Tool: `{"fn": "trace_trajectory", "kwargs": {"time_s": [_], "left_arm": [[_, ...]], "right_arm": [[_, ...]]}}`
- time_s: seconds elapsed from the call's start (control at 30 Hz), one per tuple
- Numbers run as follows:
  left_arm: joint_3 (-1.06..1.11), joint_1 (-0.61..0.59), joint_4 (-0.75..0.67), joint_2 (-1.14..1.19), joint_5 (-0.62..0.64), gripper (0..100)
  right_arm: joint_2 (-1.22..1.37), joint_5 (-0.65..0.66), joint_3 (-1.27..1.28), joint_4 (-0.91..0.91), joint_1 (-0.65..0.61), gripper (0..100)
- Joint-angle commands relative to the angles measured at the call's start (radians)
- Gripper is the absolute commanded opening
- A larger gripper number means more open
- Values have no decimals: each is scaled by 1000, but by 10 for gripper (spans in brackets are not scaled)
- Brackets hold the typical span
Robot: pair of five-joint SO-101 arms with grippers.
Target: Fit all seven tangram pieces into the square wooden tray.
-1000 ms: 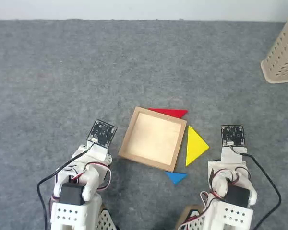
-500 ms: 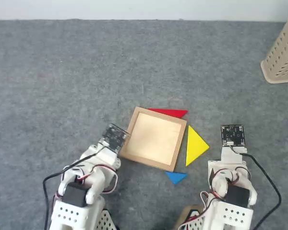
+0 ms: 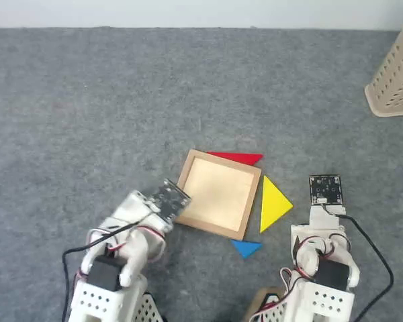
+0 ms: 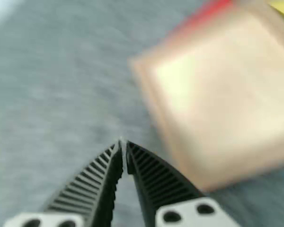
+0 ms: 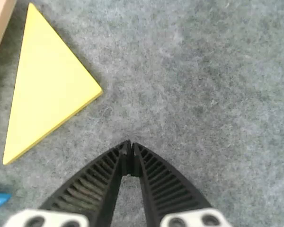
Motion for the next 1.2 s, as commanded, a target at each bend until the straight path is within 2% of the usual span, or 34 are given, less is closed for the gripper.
{"fn": "trace_trajectory", "kwargs": {"time_s": [0.0, 0.07, 0.17, 0.23, 0.33, 0.5, 0.6, 0.73, 1.07, 1.17], "left_arm": [[-137, -138, -54, 2, -17, 16], [-213, -163, -35, 55, -17, 24], [-340, -169, -21, 238, 5, 102], [-437, -166, -20, 420, 12, 142], [-605, -149, -17, 746, 38, 141], [-940, -69, 69, 1274, 169, 155], [-1066, -20, 95, 1487, 210, 228], [-1076, 20, 49, 1605, 213, 294], [-984, 12, -144, 1745, 212, 293], [-990, -21, -180, 1801, 212, 252]], "right_arm": [[-24, -6, 15, 5, 7, 9], [-24, -6, 15, 5, 8, 9], [-24, -6, 15, 5, 7, 9], [-24, -6, 15, 5, 7, 9], [-24, -6, 15, 5, 7, 9], [-24, -6, 15, 5, 7, 9], [-24, -6, 15, 5, 7, 9], [-24, -6, 15, 5, 7, 9], [-24, -6, 15, 5, 7, 9], [-24, -6, 15, 5, 7, 9]]}}
